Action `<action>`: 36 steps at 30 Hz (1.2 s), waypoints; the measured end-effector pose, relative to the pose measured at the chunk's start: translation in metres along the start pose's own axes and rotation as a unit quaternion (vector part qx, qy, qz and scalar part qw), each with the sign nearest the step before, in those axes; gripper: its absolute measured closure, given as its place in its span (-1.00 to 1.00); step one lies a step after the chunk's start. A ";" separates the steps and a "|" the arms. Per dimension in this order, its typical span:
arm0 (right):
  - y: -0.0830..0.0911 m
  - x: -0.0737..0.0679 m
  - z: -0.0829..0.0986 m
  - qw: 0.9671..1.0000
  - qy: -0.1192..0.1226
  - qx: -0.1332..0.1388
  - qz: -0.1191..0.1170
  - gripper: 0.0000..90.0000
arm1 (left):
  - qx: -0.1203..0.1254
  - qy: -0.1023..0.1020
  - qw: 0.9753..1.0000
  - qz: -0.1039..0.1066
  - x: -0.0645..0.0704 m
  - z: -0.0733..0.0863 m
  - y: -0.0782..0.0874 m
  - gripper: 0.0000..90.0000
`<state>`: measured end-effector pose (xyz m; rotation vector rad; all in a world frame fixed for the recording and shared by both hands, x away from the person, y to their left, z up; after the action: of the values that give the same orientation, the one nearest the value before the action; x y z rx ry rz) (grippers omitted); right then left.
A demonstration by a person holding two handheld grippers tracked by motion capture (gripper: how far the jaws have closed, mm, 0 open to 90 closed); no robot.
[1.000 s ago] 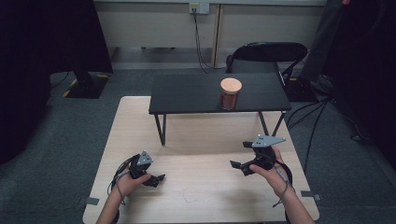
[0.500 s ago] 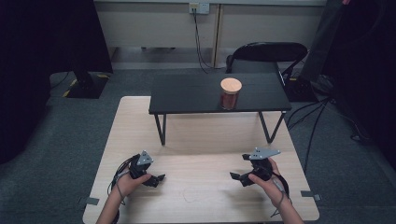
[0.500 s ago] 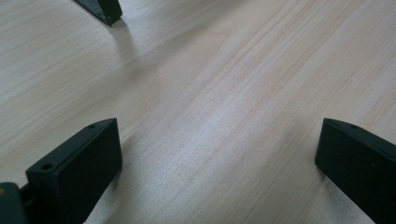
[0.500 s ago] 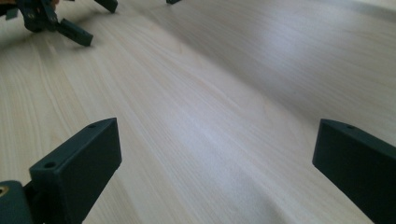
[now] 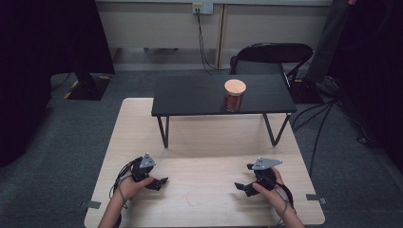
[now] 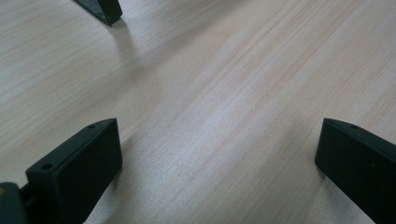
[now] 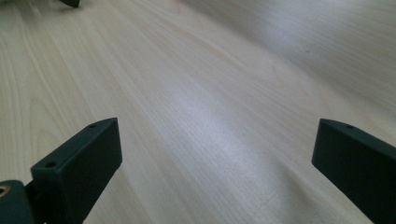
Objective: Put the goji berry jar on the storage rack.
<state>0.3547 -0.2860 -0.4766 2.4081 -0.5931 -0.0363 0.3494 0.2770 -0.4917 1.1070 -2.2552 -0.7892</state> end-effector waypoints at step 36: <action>-0.009 -0.010 0.004 0.997 0.034 -0.067 0.021 -1.00 | 0.000 0.000 1.000 0.000 0.000 0.000 0.000 -1.00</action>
<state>0.3489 -0.2783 -0.4863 2.2566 -0.5916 0.0240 0.3493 0.2768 -0.4918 1.1083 -2.2548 -0.7877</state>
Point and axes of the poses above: each handheld gripper's, and its own axes: y roughly backward along the jaws, z roughly out of its underside, x roughly to its right, the point moved 5 cm from there along -y, roughly forward along the jaws, and after that the axes turned 15 degrees about y, right-handed, at the moved point
